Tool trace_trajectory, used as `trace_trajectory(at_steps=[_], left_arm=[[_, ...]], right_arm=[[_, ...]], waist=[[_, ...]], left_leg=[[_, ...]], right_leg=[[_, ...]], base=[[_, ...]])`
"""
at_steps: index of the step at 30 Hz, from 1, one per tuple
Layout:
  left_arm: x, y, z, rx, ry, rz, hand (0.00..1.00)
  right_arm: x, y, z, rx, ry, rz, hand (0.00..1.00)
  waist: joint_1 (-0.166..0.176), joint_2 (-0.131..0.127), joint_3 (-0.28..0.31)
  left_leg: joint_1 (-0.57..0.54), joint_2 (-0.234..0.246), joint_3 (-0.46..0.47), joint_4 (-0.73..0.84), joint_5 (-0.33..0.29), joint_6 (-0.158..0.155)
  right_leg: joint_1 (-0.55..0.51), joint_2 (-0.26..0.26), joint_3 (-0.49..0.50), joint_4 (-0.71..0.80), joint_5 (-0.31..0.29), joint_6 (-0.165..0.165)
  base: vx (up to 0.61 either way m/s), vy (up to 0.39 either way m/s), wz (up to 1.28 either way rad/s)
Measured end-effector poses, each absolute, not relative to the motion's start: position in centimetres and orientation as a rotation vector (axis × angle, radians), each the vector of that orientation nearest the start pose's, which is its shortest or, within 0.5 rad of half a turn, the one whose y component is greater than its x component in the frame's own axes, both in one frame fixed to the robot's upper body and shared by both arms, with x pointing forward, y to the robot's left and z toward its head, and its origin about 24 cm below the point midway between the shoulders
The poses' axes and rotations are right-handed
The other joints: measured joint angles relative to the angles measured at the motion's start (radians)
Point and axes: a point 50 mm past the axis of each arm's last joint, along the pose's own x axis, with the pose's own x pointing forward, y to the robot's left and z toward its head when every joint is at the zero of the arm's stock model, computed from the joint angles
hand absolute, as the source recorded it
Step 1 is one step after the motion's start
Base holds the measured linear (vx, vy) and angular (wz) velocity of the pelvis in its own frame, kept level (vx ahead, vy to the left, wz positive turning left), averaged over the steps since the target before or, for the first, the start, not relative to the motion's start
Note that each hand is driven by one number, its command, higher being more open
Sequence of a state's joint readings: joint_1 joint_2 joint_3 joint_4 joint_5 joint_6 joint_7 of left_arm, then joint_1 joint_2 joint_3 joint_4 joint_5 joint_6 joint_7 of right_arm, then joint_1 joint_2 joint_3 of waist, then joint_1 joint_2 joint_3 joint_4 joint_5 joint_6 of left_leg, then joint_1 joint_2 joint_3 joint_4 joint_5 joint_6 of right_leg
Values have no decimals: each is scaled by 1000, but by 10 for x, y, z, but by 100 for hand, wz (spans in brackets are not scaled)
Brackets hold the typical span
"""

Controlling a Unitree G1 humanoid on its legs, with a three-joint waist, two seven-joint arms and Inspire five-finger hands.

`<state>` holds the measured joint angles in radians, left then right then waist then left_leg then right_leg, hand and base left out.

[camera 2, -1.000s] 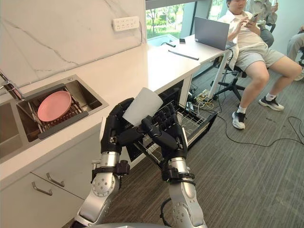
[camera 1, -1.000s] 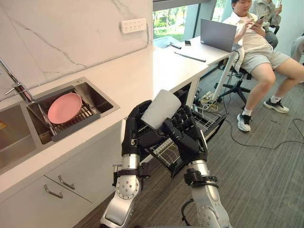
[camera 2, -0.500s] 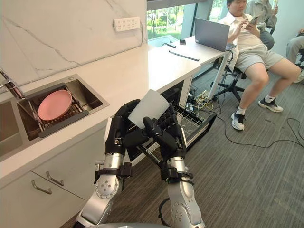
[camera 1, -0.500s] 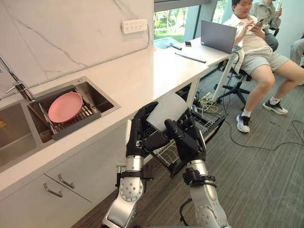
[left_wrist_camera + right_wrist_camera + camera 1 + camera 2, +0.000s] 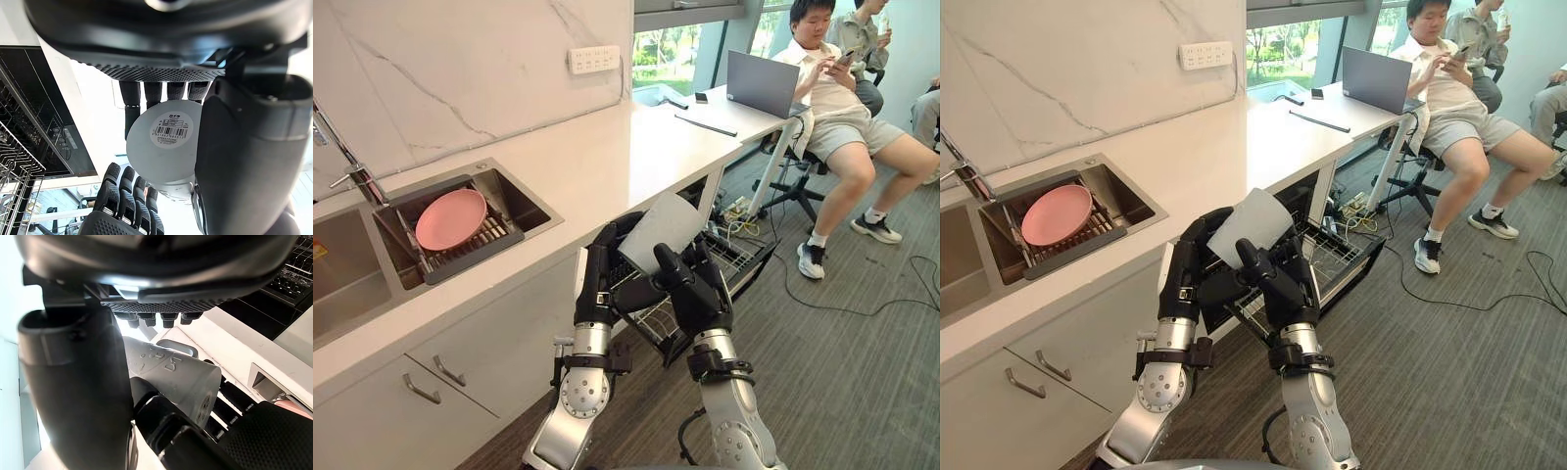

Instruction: Walk over to the sink, pick up the cup, carry it to the dishwasher, place the cup inside the dishwasher, then close the dishwasher door

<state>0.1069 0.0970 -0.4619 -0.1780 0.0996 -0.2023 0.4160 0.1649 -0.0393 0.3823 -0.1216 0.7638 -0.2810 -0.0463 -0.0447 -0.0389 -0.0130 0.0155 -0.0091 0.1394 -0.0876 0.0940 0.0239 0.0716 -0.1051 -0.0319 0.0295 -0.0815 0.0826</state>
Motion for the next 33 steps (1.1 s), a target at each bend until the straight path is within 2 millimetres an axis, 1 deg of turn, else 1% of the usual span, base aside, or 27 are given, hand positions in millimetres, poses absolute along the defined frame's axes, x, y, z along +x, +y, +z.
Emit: trace_trajectory(at_steps=[3, 6, 9, 21, 22, 27, 33], left_arm=[[211, 79, 73, 26, -284, -28, 0], [209, 79, 71, 28, -285, -36, 0], [207, 79, 71, 18, -289, -31, 0], [206, 80, 67, 17, -278, -25, 0], [206, 80, 67, 17, -278, -24, 0], [204, 79, 63, 21, -263, -32, 0], [202, 80, 63, 18, -268, -32, 0]], right_arm=[[211, -93, 48, 805, -67, 137, 0], [214, -97, 47, 841, -63, 91, 0], [215, -100, 44, 835, -58, 69, 0], [214, -101, 43, 826, -53, 72, 0], [214, -101, 43, 826, -53, 73, 100], [215, -100, 44, 826, -50, 76, 100], [215, -100, 43, 824, -47, 75, 100]], waist=[[1, -3, -4], [1, -4, -8], [2, -8, -12], [3, -10, -14], [3, -10, -14], [3, -10, -14], [4, -10, -14]], left_leg=[[-3, 0, 0, 0, 2, -1], [-7, 0, 0, 0, 4, 0], [-7, 1, 0, 0, 6, 0], [-8, 2, 1, 0, 9, 1], [-8, 2, 1, 0, 9, 1], [-11, 2, 2, 0, 9, 1], [-11, 3, 2, 0, 9, 1]], right_leg=[[-3, 0, 0, 0, 2, 0], [-7, 0, 1, -1, 5, 0], [-7, 1, 1, -1, 7, 0], [-7, 1, 3, -4, 12, 0], [-7, 2, 3, -5, 12, 0], [-7, 3, 3, -12, 16, 0], [-7, 4, 3, -12, 17, 0]], base=[[0, 0, 0], [0, 0, 0], [0, 0, 0], [0, 0, 0], [0, 0, 0], [0, 0, 0], [0, 0, 0]])
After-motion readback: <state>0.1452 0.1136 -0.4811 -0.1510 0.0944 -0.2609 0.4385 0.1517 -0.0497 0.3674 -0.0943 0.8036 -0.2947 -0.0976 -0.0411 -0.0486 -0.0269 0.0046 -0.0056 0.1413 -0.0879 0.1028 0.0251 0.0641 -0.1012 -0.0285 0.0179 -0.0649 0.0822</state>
